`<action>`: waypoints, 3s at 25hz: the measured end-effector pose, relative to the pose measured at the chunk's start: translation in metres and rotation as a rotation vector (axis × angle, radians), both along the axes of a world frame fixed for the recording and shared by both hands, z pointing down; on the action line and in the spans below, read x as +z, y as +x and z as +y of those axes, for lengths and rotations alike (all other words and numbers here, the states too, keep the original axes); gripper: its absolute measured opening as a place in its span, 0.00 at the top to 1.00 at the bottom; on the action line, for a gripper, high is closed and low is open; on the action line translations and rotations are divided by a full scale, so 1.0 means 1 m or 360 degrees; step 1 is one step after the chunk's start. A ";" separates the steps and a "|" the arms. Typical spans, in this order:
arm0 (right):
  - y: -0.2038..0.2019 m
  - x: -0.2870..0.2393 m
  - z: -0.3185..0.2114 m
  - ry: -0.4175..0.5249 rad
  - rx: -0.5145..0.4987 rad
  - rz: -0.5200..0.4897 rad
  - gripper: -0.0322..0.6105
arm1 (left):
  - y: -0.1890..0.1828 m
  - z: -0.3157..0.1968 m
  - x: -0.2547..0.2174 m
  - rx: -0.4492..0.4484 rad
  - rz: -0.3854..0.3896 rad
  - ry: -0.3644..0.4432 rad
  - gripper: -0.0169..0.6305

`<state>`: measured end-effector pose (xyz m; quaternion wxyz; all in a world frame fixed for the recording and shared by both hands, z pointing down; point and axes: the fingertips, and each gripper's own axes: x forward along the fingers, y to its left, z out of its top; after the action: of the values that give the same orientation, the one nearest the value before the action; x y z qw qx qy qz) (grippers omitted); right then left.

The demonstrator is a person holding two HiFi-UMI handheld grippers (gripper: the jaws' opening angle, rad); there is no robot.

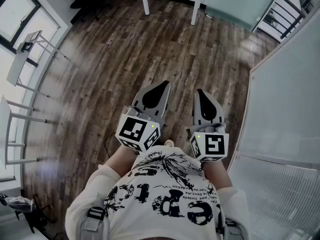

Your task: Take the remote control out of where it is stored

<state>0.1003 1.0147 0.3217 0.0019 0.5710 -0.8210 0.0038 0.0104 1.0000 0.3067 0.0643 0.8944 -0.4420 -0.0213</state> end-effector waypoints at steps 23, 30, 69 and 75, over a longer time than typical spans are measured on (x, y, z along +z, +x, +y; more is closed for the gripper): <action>0.002 0.022 -0.026 -0.0127 -0.0003 -0.0072 0.96 | -0.002 -0.015 0.009 -0.0018 -0.0053 -0.0052 0.96; -0.021 0.033 -0.055 -0.0157 -0.0037 -0.0044 0.96 | -0.029 -0.046 0.021 -0.0060 -0.0027 -0.0081 0.96; -0.190 0.049 -0.394 -0.0222 -0.0011 0.0021 0.96 | -0.222 -0.384 0.039 -0.0073 0.0085 -0.0182 0.96; -0.153 0.042 -0.460 -0.0215 -0.0148 -0.0037 0.96 | -0.176 -0.436 0.034 -0.0169 0.0087 -0.0183 0.96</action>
<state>-0.0530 0.5548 0.3633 0.0313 0.5308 -0.8444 0.0658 -0.1661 0.5635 0.3410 0.1264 0.8636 -0.4874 -0.0235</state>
